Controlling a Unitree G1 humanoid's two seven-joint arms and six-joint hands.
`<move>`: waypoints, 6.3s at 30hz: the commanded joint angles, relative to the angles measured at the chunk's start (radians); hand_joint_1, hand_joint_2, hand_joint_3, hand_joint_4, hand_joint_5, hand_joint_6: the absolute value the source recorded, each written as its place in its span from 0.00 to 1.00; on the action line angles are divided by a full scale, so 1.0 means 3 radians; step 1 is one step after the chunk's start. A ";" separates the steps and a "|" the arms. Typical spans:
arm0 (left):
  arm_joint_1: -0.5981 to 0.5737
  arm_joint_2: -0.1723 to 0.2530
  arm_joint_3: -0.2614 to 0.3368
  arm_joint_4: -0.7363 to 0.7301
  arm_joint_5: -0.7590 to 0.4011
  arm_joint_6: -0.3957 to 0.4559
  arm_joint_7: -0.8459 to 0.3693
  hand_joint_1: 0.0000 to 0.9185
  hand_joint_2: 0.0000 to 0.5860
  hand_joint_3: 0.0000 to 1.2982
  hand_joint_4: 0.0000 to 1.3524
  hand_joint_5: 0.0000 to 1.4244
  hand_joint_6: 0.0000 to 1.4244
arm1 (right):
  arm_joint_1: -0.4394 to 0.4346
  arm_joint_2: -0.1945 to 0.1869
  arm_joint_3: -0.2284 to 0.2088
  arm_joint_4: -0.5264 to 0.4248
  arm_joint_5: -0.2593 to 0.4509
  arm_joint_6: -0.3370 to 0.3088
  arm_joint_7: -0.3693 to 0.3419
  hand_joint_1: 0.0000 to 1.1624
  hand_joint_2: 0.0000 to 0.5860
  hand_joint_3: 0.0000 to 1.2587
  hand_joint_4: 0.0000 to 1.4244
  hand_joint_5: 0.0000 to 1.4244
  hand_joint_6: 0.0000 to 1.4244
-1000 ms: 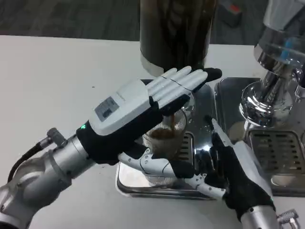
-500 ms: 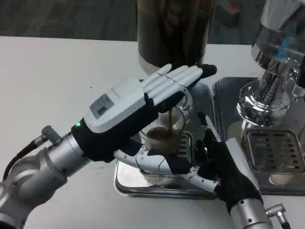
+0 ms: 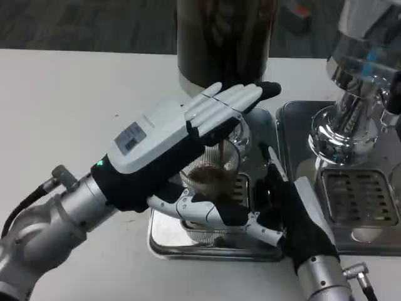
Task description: Grasp the cup under the faucet to collect the drink, then remove the cup.
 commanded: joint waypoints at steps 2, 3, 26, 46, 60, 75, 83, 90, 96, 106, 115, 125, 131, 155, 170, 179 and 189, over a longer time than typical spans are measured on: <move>0.0094 0.0014 0.0056 -0.0081 0.0073 0.0064 0.0068 0.00 0.22 0.00 0.00 0.04 0.01 | -0.0045 0.0030 0.0039 0.0050 0.0039 -0.0135 0.0005 0.58 0.38 0.00 0.00 0.00 0.00; 0.0106 0.0017 0.0083 -0.0097 0.0078 0.0084 0.0097 0.00 0.22 0.00 0.00 0.04 0.01 | -0.0039 0.0026 0.0042 0.0042 0.0034 -0.0136 -0.0003 0.58 0.38 0.00 0.00 0.00 0.00; 0.0719 0.0176 0.0892 0.0531 -0.0318 0.0175 0.0510 0.00 0.25 0.00 0.00 0.06 0.02 | 0.0021 0.0037 0.0014 0.0156 0.0238 -0.0508 0.0003 0.56 0.38 0.00 0.00 0.00 0.00; 0.0705 0.0233 0.0675 0.1270 -0.0011 0.0377 0.0853 0.00 0.26 0.00 0.00 0.01 0.00 | -0.0221 0.0118 -0.0038 0.0450 0.0376 -0.0621 0.0131 0.58 0.33 0.00 0.00 0.00 0.00; 0.0809 0.0205 0.0469 0.1353 -0.0015 0.0450 0.0891 0.00 0.27 0.00 0.00 0.00 0.00 | -0.0372 0.0190 -0.0082 0.0744 0.0467 -0.0638 0.0211 0.62 0.31 0.00 0.00 0.00 0.00; 0.0858 0.0192 0.0437 0.1323 -0.0068 0.0469 0.0879 0.00 0.28 0.00 0.00 0.00 0.00 | -0.0428 0.0230 -0.0098 0.0882 0.0470 -0.0703 0.0237 0.69 0.34 0.00 0.07 0.05 0.09; 0.0879 0.0193 0.0419 0.1296 -0.0087 0.0464 0.0879 0.00 0.27 0.00 0.00 0.00 0.00 | -0.0419 0.0258 -0.0122 0.0903 0.0421 -0.0701 0.0138 0.73 0.36 0.03 0.18 0.13 0.18; 0.0901 0.0194 0.0420 0.1277 -0.0108 0.0475 0.0876 0.00 0.27 0.00 0.00 0.00 0.00 | -0.0391 0.0296 -0.0162 0.0918 0.0428 -0.0726 0.0034 0.79 0.37 0.14 0.29 0.22 0.27; 0.0910 0.0193 0.0414 0.1261 -0.0119 0.0480 0.0869 0.00 0.27 0.00 0.00 0.00 0.00 | -0.0379 0.0329 -0.0187 0.0933 0.0439 -0.0736 -0.0049 0.81 0.40 0.20 0.35 0.27 0.33; 0.0902 0.0205 0.0398 0.1255 -0.0148 0.0490 0.0840 0.00 0.27 0.00 0.00 0.00 0.00 | -0.0382 0.0397 -0.0223 0.0927 0.0406 -0.0791 -0.0267 0.86 0.38 0.29 0.41 0.36 0.43; 0.0887 0.0217 0.0391 0.1261 -0.0155 0.0494 0.0819 0.00 0.27 0.00 0.00 0.00 0.00 | -0.0376 0.0426 -0.0208 0.0899 0.0389 -0.0856 -0.0390 0.88 0.35 0.33 0.44 0.43 0.52; 0.0868 0.0202 0.0384 0.1279 -0.0164 0.0492 0.0809 0.00 0.27 0.00 0.00 0.00 0.00 | -0.0381 0.0430 -0.0206 0.0842 0.0374 -0.0885 -0.0448 0.88 0.35 0.34 0.44 0.46 0.57; 0.0852 0.0195 0.0377 0.1289 -0.0168 0.0491 0.0802 0.00 0.27 0.00 0.00 0.00 0.00 | -0.0358 0.0432 -0.0205 0.0743 0.0330 -0.0896 -0.0496 0.89 0.33 0.36 0.45 0.48 0.60; 0.0711 0.0177 0.0186 0.1366 -0.0020 0.0506 0.0834 0.00 0.23 0.00 0.00 0.00 0.00 | -0.0143 0.0362 -0.0194 0.0200 -0.0132 -0.0715 -0.0666 0.90 0.33 0.39 0.47 0.54 0.71; 0.0715 0.0291 0.0065 0.1197 0.0307 0.0737 0.0954 0.00 0.10 0.00 0.00 0.00 0.00 | 0.0024 0.0270 -0.0163 -0.0012 -0.0140 -0.0613 -0.0488 0.89 0.33 0.40 0.47 0.54 0.72; 0.0914 0.0358 0.0098 0.0735 0.0527 0.1063 0.1087 0.00 0.07 0.00 0.00 0.00 0.00 | 0.0252 0.0178 -0.0153 -0.0363 -0.0247 -0.0580 -0.0452 0.87 0.33 0.40 0.48 0.55 0.73; 0.1153 0.0437 0.0187 0.0369 0.0571 0.1293 0.1181 0.00 0.07 0.00 0.00 0.00 0.00 | 0.0472 0.0151 -0.0141 -0.0551 -0.0196 -0.0586 -0.0376 0.87 0.33 0.41 0.48 0.55 0.74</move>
